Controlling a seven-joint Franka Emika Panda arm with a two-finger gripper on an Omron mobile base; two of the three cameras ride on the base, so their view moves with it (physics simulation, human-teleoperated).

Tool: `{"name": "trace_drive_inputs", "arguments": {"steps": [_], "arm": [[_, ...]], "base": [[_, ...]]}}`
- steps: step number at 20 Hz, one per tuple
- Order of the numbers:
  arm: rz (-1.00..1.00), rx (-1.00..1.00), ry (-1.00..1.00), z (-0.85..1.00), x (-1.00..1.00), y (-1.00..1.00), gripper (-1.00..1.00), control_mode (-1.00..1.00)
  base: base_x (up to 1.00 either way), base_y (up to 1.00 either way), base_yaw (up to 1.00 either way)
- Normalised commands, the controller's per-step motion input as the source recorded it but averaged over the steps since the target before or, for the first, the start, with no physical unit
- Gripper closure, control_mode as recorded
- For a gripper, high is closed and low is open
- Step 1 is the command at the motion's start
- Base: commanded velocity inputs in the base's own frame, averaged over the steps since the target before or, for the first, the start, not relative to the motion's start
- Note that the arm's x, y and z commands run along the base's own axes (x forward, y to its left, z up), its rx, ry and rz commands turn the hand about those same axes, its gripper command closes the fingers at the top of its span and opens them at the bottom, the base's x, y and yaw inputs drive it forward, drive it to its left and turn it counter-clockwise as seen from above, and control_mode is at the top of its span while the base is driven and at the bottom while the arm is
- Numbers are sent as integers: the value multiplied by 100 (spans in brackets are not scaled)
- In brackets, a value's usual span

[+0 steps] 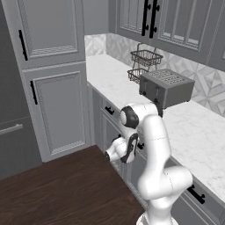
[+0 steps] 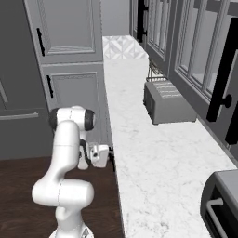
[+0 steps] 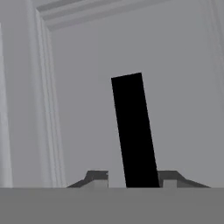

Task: Take a straw from the drawer in front and place it inside the glass cup on the dining counter.

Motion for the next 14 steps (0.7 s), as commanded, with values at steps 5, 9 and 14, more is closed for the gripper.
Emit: {"name": "trace_drive_inputs", "arguments": {"steps": [5,9,14], "arm": [[0,0,19,0,-2,99,100,-100],[0,0,16,0,-12,100,100,-100],[0,0,16,0,-17,100,100,-100]], "base": [[0,0,0],[0,0,0],[0,0,0]]}}
